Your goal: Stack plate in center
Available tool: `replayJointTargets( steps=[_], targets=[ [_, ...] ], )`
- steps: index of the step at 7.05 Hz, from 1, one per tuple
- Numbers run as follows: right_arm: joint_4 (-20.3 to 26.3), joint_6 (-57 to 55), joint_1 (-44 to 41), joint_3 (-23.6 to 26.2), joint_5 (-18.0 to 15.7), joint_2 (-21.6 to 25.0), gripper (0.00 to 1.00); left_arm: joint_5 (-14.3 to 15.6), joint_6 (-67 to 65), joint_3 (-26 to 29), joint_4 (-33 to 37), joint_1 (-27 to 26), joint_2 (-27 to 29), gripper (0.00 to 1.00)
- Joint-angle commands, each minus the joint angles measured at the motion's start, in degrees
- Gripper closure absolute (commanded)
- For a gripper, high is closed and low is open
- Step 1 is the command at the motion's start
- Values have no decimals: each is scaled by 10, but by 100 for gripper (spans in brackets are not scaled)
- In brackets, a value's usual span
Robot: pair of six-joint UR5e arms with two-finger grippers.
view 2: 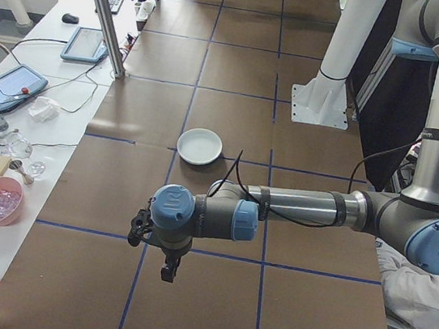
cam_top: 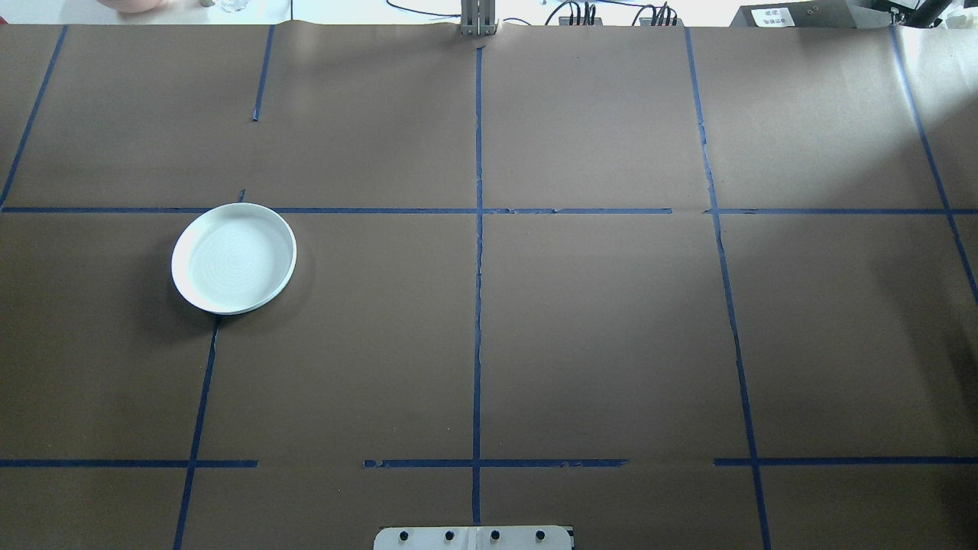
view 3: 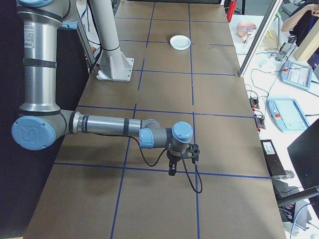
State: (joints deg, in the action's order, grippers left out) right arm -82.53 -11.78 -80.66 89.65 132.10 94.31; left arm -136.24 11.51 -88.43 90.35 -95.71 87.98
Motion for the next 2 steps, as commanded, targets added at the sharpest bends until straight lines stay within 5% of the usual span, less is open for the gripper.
replayJointTargets(
  steps=[1,2],
  targets=[
    [0,0,0,-1,0,0,0,0,0,0,0,0,0,0],
    [0,0,0,0,0,0,0,0,0,0,0,0,0,0]
  ],
)
